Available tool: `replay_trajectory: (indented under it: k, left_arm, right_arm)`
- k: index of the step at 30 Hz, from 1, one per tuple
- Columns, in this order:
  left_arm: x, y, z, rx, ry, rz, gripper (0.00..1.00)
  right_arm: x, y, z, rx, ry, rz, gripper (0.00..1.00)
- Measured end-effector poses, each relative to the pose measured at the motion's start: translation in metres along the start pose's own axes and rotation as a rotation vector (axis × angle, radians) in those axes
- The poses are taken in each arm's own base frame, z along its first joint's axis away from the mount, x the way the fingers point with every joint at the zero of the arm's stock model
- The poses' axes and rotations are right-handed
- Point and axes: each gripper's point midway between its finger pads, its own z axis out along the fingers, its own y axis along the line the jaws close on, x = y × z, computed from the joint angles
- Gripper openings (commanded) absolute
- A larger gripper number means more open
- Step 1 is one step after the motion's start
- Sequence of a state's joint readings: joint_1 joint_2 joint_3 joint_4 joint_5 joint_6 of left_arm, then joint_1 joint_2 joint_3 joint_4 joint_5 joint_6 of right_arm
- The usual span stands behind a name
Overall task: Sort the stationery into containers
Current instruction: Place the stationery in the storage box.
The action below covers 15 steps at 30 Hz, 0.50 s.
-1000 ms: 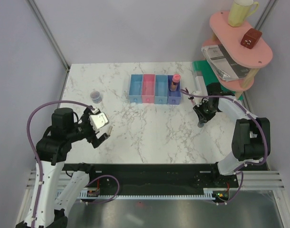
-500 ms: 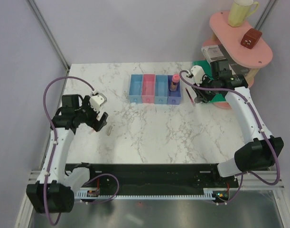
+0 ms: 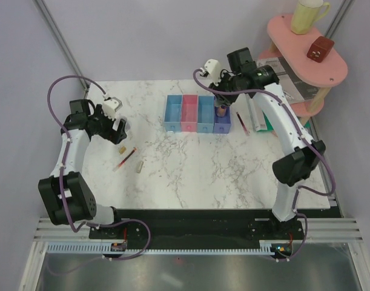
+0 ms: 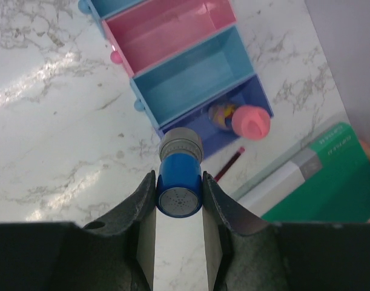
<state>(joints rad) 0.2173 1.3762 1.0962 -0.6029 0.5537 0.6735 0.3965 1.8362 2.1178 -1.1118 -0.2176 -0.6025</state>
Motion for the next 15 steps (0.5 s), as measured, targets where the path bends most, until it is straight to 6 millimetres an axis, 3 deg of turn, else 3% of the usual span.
replay_trajectory:
  k: [8, 12, 15]
  left_arm:
    - [-0.022, 0.044, 0.036, -0.007, -0.022, 0.014, 1.00]
    - [-0.025, 0.064, 0.056, -0.020, -0.032, 0.023, 1.00]
    - [-0.016, 0.073, 0.072, -0.028, -0.019, 0.019, 1.00]
  right_arm:
    - [-0.032, 0.003, 0.094, -0.023, 0.010, -0.063, 0.03]
    - [-0.050, 0.004, 0.121, 0.010, -0.044, -0.077, 0.04]
    - [-0.071, 0.000, 0.133, 0.056, -0.113, -0.085, 0.04]
